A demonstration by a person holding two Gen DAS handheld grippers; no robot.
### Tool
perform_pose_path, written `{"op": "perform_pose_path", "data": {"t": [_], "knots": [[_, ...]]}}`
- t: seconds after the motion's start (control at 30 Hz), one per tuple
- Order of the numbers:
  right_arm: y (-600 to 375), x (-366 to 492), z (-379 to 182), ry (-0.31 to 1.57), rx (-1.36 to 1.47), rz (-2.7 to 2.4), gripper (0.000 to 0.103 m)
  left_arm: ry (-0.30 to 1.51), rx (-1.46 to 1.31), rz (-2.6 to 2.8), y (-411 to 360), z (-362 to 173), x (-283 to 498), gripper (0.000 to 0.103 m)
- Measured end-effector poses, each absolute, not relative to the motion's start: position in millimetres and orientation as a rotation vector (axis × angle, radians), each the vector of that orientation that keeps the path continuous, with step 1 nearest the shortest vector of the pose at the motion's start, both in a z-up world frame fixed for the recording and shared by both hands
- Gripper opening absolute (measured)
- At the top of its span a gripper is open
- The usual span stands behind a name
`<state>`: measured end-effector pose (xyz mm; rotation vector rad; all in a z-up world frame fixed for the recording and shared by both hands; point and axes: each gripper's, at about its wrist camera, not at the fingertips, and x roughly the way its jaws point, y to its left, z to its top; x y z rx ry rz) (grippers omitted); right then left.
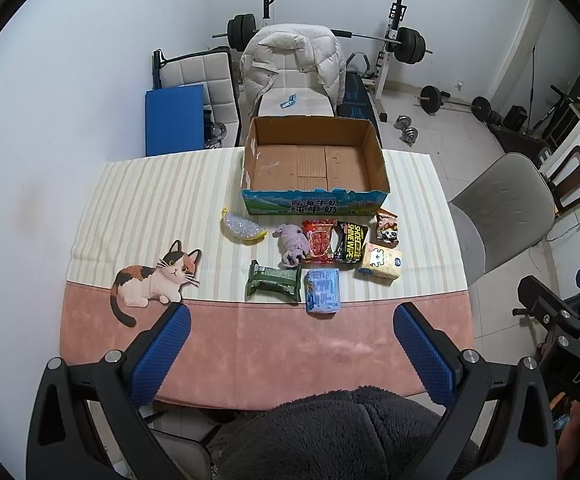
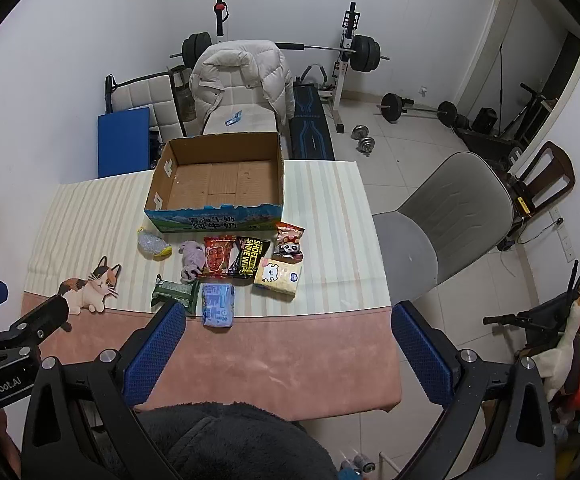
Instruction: Organize soft objects
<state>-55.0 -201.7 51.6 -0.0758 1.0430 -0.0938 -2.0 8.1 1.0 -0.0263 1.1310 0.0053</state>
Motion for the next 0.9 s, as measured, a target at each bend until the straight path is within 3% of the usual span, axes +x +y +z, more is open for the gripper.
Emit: {"op": "perform_pose_path", "data": {"t": [0.9], "knots": [[-202.9, -50.4, 60.2, 1.026, -0.069, -0.089, 0.103, 1.109, -0.040, 0.009, 5.8, 8.7, 0.6, 0.103]]}}
